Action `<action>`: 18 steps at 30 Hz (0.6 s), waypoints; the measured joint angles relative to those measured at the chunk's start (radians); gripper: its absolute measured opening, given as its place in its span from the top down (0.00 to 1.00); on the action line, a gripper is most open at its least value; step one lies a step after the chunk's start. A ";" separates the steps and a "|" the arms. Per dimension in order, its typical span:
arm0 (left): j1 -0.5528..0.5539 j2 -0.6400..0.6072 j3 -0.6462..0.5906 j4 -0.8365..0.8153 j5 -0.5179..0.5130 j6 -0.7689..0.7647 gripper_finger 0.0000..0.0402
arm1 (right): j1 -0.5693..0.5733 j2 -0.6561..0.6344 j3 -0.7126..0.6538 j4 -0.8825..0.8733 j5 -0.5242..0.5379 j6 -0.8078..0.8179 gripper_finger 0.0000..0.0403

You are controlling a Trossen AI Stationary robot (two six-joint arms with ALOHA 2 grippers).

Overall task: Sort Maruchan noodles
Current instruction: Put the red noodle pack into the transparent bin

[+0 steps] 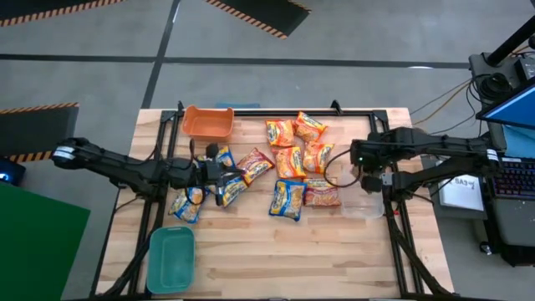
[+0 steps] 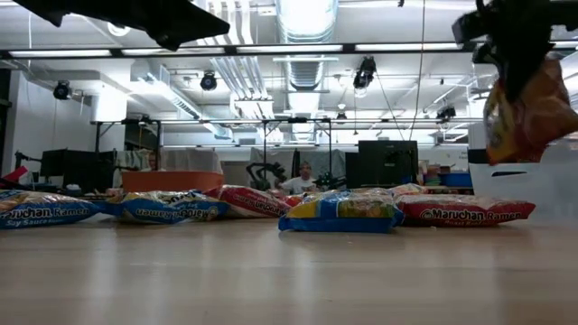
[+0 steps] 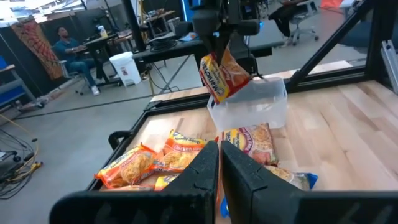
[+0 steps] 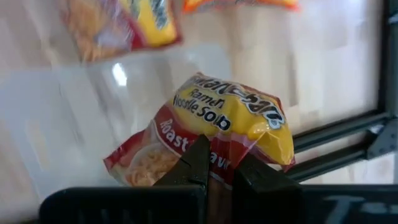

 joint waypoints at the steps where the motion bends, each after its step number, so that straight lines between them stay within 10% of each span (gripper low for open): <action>1: 0.000 0.003 0.000 0.000 0.000 0.000 1.00 | 0.000 0.004 -0.016 -0.001 -0.010 -0.018 0.97; 18: 0.002 0.026 0.000 0.002 -0.001 0.007 1.00 | 0.000 0.034 -0.157 0.182 -0.014 -0.277 0.97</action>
